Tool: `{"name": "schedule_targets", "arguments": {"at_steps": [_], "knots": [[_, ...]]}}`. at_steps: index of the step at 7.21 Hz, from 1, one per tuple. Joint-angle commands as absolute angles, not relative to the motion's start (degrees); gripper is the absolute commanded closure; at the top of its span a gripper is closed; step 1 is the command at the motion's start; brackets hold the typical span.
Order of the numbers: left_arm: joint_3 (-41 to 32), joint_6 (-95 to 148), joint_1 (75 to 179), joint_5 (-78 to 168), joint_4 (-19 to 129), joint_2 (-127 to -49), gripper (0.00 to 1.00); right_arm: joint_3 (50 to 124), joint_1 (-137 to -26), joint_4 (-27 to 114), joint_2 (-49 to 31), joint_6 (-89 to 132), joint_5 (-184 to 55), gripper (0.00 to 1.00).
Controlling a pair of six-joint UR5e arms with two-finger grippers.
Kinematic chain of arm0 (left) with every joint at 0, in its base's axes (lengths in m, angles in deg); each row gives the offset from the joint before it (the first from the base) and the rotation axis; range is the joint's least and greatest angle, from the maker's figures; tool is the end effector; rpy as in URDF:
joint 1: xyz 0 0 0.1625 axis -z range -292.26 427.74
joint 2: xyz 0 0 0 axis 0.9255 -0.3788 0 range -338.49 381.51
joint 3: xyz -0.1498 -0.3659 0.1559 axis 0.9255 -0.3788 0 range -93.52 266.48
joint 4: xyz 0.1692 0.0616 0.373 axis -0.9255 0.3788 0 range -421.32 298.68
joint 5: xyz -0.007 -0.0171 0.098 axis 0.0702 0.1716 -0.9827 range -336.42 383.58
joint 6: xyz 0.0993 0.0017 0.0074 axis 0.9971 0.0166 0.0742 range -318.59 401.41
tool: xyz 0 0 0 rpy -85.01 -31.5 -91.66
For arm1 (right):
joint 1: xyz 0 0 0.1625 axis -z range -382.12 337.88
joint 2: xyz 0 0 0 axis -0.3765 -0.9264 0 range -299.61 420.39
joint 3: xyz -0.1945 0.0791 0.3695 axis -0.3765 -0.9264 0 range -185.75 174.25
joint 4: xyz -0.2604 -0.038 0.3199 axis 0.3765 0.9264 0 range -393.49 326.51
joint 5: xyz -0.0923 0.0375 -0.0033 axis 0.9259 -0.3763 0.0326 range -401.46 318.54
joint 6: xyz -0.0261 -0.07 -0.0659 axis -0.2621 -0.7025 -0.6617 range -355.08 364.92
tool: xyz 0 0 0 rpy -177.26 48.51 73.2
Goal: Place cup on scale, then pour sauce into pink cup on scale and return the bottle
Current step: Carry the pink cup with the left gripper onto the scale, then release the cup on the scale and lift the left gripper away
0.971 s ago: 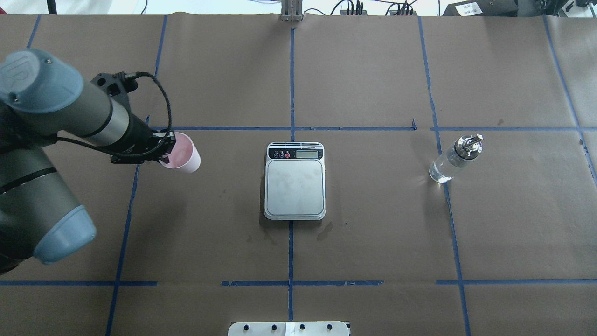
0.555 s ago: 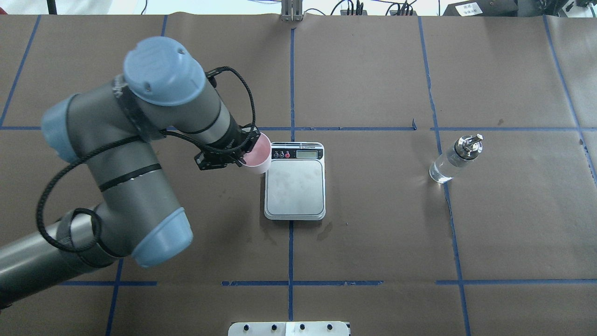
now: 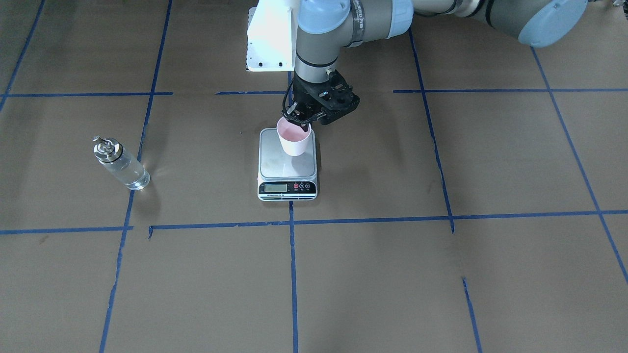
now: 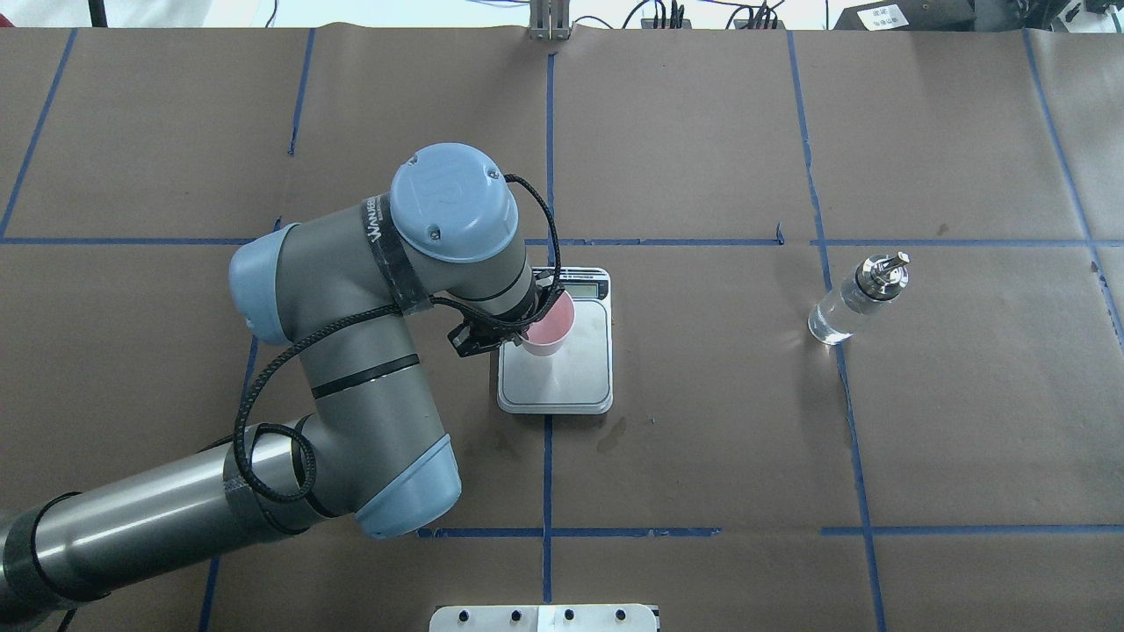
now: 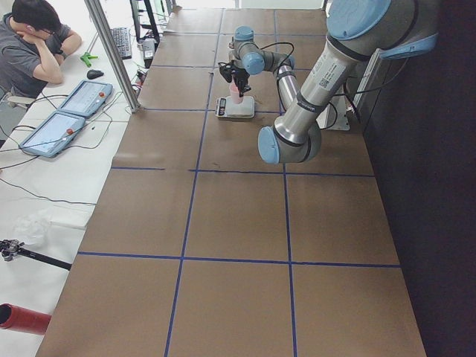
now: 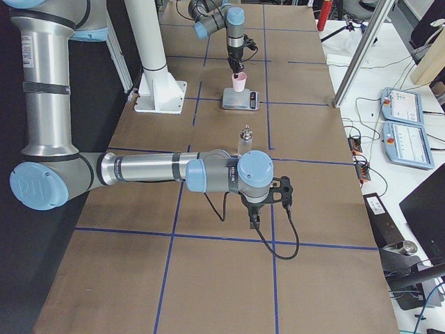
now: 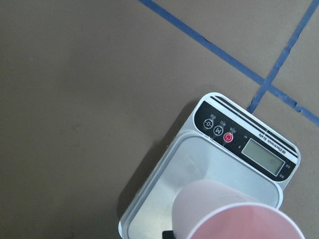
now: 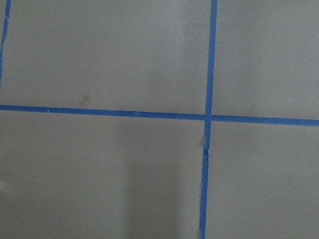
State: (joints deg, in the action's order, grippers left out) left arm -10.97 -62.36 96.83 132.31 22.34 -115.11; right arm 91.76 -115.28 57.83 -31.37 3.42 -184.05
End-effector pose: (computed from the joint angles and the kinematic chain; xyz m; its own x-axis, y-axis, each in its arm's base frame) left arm 0.5415 -0.4171 0.1264 0.5106 -0.5421 -0.6674 0.3853 0.8382 -0.3860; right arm 0.0805 -0.4775 0.6006 0.6112 -0.0538 0.7897 -0.0389 0.9944 0.0978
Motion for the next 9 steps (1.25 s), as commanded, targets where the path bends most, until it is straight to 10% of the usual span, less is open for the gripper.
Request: {"name": "schedule_targets", "arguments": {"at_steps": [1,5,6,7,9], "knots": [[-9.59,-62.39,95.52,132.21,23.92,-115.42,1.00,91.81,-115.28,57.83,-31.37,3.42,-184.02,0.00],[-8.18,-62.03,95.51,132.21,25.51,-114.98,0.97,91.72,-115.28,57.83,-31.28,3.42,-184.01,0.00],[-8.27,-61.60,95.51,132.21,25.60,-114.63,0.29,91.81,-115.28,57.83,-31.28,3.42,-184.10,0.00],[-9.05,-61.51,95.51,131.43,26.47,-114.63,0.00,91.81,-115.28,57.83,-31.11,3.42,-184.10,0.00],[-11.59,-61.33,95.60,130.55,26.31,-114.46,0.00,91.90,-115.28,58.35,-30.49,3.51,-184.10,0.00]]}}
